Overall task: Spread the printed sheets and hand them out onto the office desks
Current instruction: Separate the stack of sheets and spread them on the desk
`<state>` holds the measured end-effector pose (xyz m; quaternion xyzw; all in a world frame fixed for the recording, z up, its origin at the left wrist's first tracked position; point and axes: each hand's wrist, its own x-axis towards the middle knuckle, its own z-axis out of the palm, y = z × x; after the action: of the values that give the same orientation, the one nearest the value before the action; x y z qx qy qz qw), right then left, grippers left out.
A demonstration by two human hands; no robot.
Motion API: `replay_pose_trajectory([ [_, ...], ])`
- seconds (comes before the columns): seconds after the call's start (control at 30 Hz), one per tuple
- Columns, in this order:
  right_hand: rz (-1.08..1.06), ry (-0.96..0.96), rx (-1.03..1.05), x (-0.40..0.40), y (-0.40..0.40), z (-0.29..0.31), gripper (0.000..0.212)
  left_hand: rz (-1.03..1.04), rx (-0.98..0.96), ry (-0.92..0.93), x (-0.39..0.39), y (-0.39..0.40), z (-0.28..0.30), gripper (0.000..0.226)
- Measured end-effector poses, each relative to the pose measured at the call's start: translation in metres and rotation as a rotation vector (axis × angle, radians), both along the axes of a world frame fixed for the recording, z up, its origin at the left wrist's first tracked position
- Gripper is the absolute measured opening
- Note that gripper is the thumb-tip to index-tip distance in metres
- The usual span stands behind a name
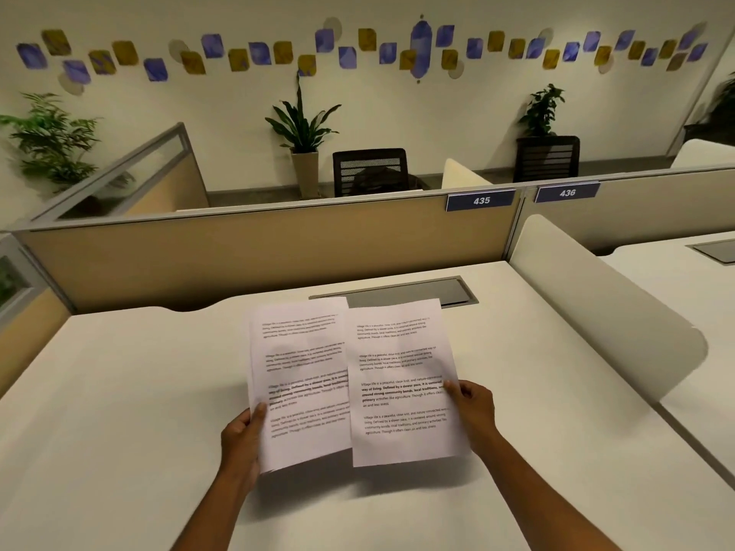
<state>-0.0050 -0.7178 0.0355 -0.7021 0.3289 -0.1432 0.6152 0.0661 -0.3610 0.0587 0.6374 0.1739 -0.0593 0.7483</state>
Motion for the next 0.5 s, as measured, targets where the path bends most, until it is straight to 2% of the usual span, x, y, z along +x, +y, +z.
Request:
replay_pose_trajectory([
  [0.13, -0.028, 0.078, -0.036, -0.011, -0.021, -0.014, 0.037, 0.052, 0.016, 0.001, 0.0, 0.011, 0.0, 0.029],
  [0.3, -0.044, 0.17, -0.083, -0.027, -0.038, -0.026, 0.033, 0.107, 0.027, 0.027, -0.004, 0.021, -0.002, 0.029],
  [0.43, -0.034, 0.241, -0.199, -0.036, -0.048, -0.034, 0.038, 0.112, 0.021, 0.036, -0.01, 0.024, -0.006, 0.032],
  [0.5, -0.02, 0.283, -0.266, -0.037, -0.052, -0.038, 0.028, 0.115, 0.022, 0.044, -0.013, 0.023, -0.01, 0.033],
])
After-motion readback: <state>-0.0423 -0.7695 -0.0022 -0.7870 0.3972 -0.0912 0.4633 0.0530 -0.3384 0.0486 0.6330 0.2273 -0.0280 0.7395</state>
